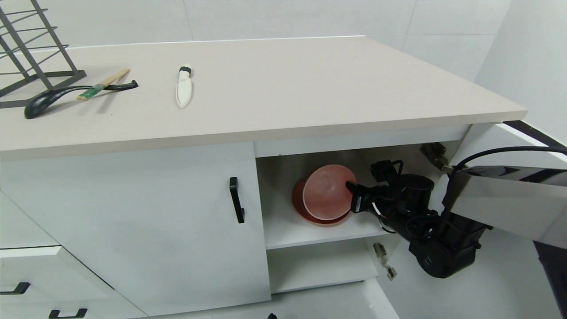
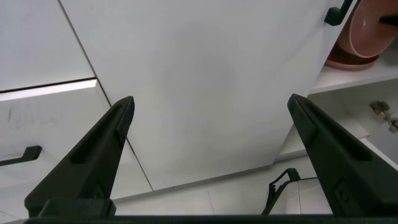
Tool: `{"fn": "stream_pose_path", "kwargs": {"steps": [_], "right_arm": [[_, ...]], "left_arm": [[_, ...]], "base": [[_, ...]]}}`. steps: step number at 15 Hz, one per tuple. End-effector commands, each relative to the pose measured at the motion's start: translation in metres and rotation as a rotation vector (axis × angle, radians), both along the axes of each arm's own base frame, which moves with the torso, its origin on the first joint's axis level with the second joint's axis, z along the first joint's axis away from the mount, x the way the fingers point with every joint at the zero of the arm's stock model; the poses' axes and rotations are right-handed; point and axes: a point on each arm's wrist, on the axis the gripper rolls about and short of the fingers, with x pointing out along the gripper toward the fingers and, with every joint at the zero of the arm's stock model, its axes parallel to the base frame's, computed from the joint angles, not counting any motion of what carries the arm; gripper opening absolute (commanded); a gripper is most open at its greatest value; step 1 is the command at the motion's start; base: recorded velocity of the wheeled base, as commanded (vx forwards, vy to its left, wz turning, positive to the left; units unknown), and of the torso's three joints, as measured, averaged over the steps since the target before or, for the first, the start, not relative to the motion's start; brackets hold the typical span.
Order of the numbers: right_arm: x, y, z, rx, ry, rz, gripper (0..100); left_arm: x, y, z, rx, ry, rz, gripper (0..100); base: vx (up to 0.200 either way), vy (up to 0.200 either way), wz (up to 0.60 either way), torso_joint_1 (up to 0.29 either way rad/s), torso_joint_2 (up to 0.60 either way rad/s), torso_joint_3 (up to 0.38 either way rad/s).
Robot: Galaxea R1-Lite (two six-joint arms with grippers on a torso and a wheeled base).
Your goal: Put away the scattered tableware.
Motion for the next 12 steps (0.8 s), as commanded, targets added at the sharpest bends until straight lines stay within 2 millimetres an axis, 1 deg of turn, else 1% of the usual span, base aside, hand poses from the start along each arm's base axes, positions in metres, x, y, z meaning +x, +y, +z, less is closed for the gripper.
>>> {"fn": "stream_pose_path", "kwargs": {"steps": [1,6,7,12], "right_arm": [[-0.0013,0.0011,-0.0017,-0.003,0.004,0.004,0],[-0.0083,0.0003,-0.0060,-0.036,0.022,0.012,0],[-0.0099,0.0028,-0.0064,-0.036,0.023,0.020,0],[-0.0095,0.0029,-0.0054,-0.030,0.006,0.020,0]], "left_arm": [[0.0002,0.0000,-0.0001,0.001,0.002,0.000,100],[0.0002,0.0000,-0.0001,0.001,0.002,0.000,100],[0.0002,0.0000,-0.0001,-0.001,0.002,0.000,100],[0.0000,0.0000,0.0003,0.001,0.001,0.000,100]], "base": [[0.000,0.000,0.00,0.000,0.00,0.000],[0.000,0.000,0.00,0.000,0.00,0.000],[0.000,0.000,0.00,0.000,0.00,0.000],[0.000,0.000,0.00,0.000,0.00,0.000]]}}
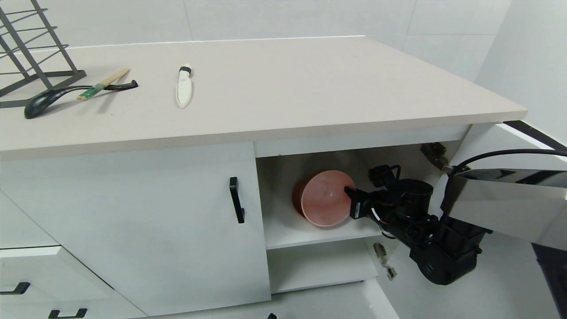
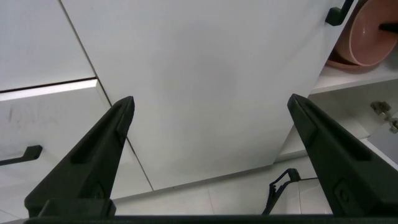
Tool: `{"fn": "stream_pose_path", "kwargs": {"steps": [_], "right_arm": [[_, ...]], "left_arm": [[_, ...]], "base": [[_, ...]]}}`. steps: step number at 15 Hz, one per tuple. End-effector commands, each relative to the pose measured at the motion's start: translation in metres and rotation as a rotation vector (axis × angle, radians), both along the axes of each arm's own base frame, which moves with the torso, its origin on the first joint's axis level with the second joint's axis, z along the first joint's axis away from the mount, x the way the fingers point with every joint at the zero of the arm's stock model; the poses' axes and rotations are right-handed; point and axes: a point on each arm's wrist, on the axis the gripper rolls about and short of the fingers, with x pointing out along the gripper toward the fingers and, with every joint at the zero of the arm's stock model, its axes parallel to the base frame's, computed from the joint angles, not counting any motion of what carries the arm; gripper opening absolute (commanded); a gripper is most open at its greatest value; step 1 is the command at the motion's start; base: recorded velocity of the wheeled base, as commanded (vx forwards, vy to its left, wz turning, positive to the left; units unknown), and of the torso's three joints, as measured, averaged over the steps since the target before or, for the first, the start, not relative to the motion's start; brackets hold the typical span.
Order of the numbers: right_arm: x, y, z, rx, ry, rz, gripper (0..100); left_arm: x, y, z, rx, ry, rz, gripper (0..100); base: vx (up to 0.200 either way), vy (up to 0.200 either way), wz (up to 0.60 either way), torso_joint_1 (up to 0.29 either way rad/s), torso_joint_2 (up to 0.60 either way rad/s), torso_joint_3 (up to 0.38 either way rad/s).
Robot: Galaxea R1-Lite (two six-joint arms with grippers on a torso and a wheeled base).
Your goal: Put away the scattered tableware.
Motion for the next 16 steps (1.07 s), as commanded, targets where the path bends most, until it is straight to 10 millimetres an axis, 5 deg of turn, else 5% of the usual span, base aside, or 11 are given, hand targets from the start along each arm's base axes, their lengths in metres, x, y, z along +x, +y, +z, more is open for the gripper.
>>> {"fn": "stream_pose_path", "kwargs": {"steps": [1,8,9,16], "right_arm": [[-0.0003,-0.0003,0.0001,0.000,-0.001,0.000,0],[-0.0016,-0.0009,-0.0030,-0.005,0.007,-0.001,0],[-0.0022,-0.0011,-0.0034,-0.006,0.010,-0.001,100],[-0.0040,0.0008,0.0057,0.028,-0.067,0.011,100]], "left_arm": [[0.0000,0.0000,0.0005,0.001,0.000,0.000,100],[0.0001,0.0000,0.0000,0.002,0.001,0.000,100],[0.0001,0.0000,0.0000,0.000,0.001,0.000,100],[0.0000,0.0000,0.0005,0.000,0.000,0.000,100]], "base": [[0.000,0.000,0.00,0.000,0.00,0.000],[0.000,0.000,0.00,0.000,0.00,0.000],[0.000,0.000,0.00,0.000,0.00,0.000],[0.000,0.000,0.00,0.000,0.00,0.000]]}}
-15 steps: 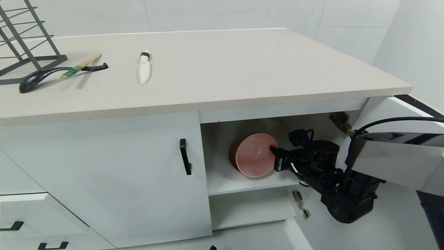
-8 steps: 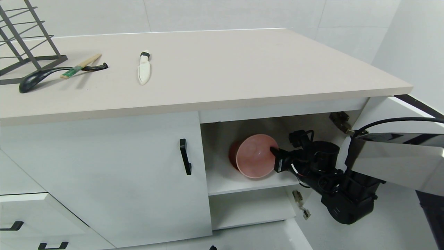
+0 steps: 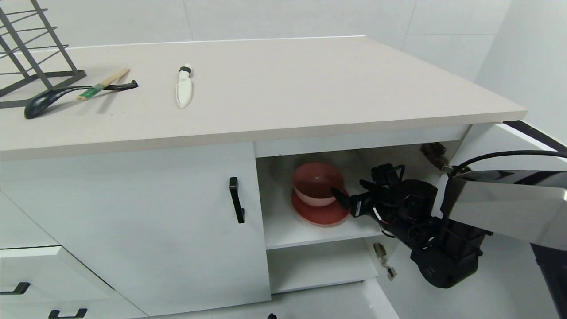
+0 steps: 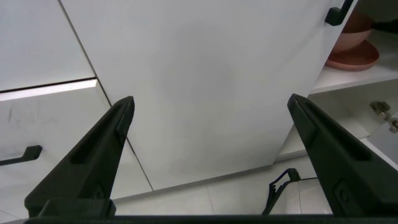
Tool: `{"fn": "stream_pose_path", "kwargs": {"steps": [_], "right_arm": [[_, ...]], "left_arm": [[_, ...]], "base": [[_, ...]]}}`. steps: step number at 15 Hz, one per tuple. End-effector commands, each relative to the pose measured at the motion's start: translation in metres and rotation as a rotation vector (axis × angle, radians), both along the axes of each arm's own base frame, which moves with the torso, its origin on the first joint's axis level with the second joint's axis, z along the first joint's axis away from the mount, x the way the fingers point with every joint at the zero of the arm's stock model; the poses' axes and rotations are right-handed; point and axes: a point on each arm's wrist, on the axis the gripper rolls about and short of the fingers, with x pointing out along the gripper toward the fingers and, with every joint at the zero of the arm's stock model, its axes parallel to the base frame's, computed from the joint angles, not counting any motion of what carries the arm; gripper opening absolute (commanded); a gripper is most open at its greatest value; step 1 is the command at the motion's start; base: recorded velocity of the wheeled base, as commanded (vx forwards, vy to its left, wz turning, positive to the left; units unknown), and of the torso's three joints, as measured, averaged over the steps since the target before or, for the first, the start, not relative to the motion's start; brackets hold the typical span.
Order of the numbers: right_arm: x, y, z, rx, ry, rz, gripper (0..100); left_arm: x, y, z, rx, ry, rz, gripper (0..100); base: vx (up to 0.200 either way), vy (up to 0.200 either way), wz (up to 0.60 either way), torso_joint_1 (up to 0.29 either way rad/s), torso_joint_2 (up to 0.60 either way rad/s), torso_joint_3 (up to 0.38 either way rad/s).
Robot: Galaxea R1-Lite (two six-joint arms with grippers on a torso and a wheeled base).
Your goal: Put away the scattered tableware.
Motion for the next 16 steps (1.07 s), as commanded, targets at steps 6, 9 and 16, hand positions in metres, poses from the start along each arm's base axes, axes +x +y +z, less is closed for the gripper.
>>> {"fn": "stream_pose_path", "kwargs": {"steps": [6,9,16], "right_arm": [[-0.054,0.003,0.029,-0.142,-0.032,0.084,100],[-0.102,-0.009,0.065,-0.186,-0.090,0.129,100],[-0.214,-0.065,0.138,-0.149,-0.340,0.129,100]], "left_arm": [[0.000,0.000,0.000,0.000,0.000,-0.001,100],[0.000,0.000,0.000,0.000,0.002,-0.001,100],[0.000,0.000,0.000,0.000,0.002,-0.001,100]], "base": [[0.000,0.000,0.00,0.000,0.00,0.000],[0.000,0.000,0.00,0.000,0.00,0.000],[0.000,0.000,0.00,0.000,0.00,0.000]]}}
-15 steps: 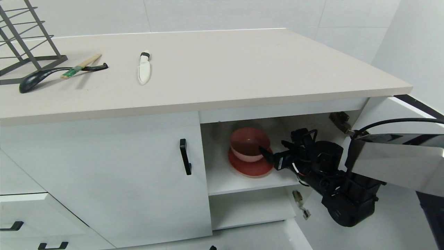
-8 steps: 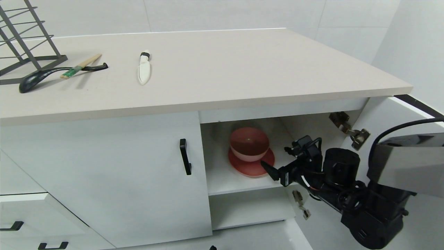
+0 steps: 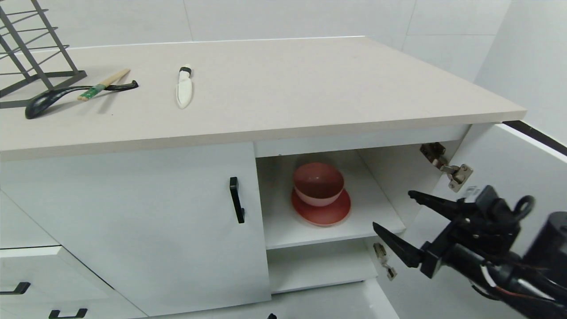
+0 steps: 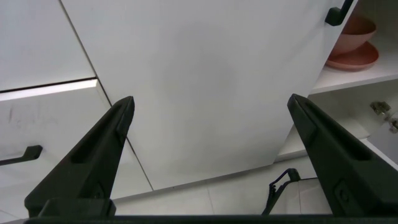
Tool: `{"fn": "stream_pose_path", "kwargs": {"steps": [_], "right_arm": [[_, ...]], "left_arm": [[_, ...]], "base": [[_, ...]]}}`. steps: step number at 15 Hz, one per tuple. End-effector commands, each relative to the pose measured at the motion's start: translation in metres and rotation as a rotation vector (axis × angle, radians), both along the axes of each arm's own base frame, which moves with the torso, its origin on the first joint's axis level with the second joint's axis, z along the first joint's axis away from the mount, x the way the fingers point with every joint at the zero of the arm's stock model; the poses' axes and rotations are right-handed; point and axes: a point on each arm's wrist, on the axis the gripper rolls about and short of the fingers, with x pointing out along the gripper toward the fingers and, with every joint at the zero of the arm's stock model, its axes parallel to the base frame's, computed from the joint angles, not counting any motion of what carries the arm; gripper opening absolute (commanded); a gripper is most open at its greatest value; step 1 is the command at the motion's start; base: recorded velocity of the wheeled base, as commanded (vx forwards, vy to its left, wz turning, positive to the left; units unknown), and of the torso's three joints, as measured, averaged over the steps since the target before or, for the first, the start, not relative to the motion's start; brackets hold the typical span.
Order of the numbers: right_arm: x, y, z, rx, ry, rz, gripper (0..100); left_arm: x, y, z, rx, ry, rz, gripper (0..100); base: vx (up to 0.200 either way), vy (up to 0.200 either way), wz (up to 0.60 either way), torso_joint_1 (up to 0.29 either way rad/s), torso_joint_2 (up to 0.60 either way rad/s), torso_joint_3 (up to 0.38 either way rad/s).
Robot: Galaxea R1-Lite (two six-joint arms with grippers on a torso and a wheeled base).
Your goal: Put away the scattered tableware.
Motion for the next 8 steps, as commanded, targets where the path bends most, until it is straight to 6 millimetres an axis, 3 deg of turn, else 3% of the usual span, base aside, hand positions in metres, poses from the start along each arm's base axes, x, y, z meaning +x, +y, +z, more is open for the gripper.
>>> {"fn": "stream_pose_path", "kwargs": {"steps": [1,4,6,8], "right_arm": [[-0.051,-0.030,0.040,0.078,-0.166,-0.007,100],[-0.087,-0.059,0.038,0.050,-0.092,-0.087,100],[-0.133,-0.086,0.019,0.054,-0.010,-0.205,100],[-0.164,-0.097,0.004,0.076,-0.052,-0.239,100]], "left_arm": [[0.000,0.000,0.000,0.000,0.000,0.001,100],[0.000,0.000,0.000,0.000,0.000,0.001,100],[0.000,0.000,0.000,0.000,0.002,0.001,100],[0.000,0.000,0.000,0.001,-0.002,0.001,100]], "base": [[0.000,0.000,0.00,0.000,0.00,0.000],[0.000,0.000,0.00,0.000,0.00,0.000],[0.000,0.000,0.00,0.000,0.00,0.000],[0.000,0.000,0.00,0.000,0.00,0.000]]}}
